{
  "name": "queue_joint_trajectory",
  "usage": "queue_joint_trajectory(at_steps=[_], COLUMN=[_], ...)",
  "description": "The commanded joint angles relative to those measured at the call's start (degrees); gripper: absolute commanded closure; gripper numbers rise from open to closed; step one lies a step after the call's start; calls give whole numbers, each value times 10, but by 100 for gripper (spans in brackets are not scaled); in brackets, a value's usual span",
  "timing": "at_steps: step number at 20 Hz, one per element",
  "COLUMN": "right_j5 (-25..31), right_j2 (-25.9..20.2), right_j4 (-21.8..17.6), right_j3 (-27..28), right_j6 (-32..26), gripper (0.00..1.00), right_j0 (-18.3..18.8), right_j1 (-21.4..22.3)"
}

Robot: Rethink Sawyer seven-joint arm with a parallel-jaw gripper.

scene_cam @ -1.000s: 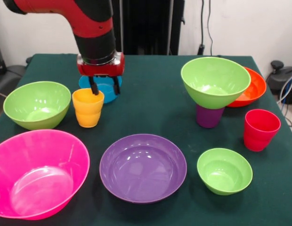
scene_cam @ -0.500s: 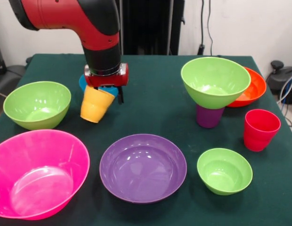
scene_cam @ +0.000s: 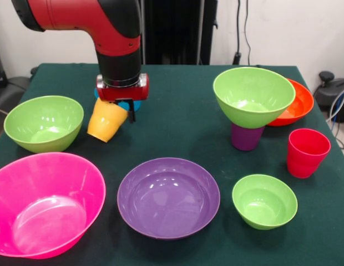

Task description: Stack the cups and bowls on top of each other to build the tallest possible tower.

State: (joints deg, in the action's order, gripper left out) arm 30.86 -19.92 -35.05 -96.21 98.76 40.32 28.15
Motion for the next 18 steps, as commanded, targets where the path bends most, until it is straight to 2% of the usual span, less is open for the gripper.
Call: queue_joint_trajectory(at_steps=[1,5,7,12,18], right_j5=[-45,-27,4,122,189], right_j2=[-37,-38,-44,-80,-85], right_j4=[-59,-52,-33,55,104], right_j3=[24,20,11,-20,-29], right_j6=[-63,-54,-56,-64,-42], gripper=[100,100,100,100,100], right_j0=[-13,-20,-24,-22,-42], right_j1=[-27,-10,10,77,113])
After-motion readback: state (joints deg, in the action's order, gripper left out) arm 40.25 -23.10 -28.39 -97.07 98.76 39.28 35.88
